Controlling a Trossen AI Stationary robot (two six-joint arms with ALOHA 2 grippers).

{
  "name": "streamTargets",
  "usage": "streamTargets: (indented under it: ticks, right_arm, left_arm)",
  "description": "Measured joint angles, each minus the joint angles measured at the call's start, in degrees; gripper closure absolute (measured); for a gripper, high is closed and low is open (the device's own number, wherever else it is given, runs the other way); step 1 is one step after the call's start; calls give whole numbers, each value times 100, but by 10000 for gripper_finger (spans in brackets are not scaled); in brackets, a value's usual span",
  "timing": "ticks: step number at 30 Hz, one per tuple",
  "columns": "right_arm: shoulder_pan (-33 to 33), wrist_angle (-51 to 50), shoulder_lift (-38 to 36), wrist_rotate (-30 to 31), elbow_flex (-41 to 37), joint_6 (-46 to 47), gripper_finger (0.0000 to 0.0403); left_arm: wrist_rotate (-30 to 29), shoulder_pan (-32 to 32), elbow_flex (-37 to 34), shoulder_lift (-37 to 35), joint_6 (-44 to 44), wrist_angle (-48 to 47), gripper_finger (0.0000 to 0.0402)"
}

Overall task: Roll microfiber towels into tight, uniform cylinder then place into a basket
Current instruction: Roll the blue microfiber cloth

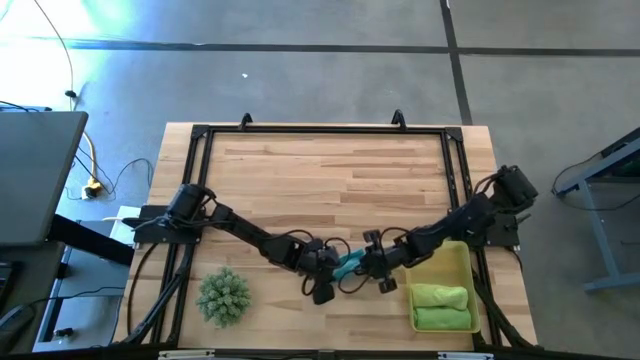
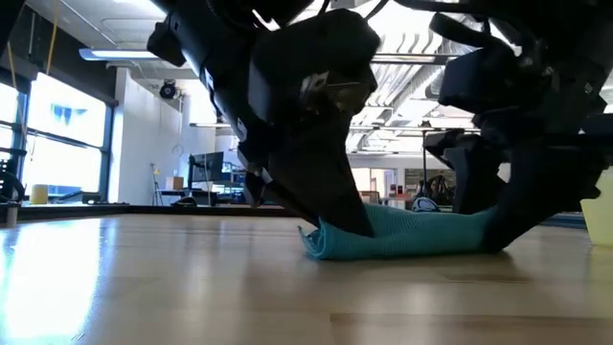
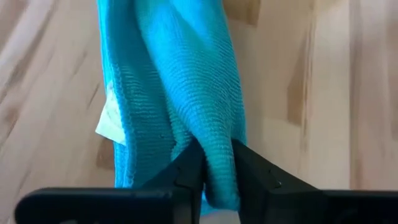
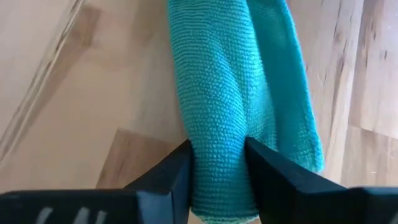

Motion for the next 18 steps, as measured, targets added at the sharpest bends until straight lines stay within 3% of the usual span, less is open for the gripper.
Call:
streamTargets:
  ticks: [9,14,18]
  right_arm:
    - [-333,73,13,-652,-2,211,336]
    - [-535,69,14,-996,-9,286,369]
    - [-729,91,15,-1537,-13,296,380]
  left_arm:
    - [535,-30,-20,-612,664,-1439,291]
    - [188,-158,-15,-979,765,-1654,279]
    - [-439,-373,-13,-1020,1090,-898,279]
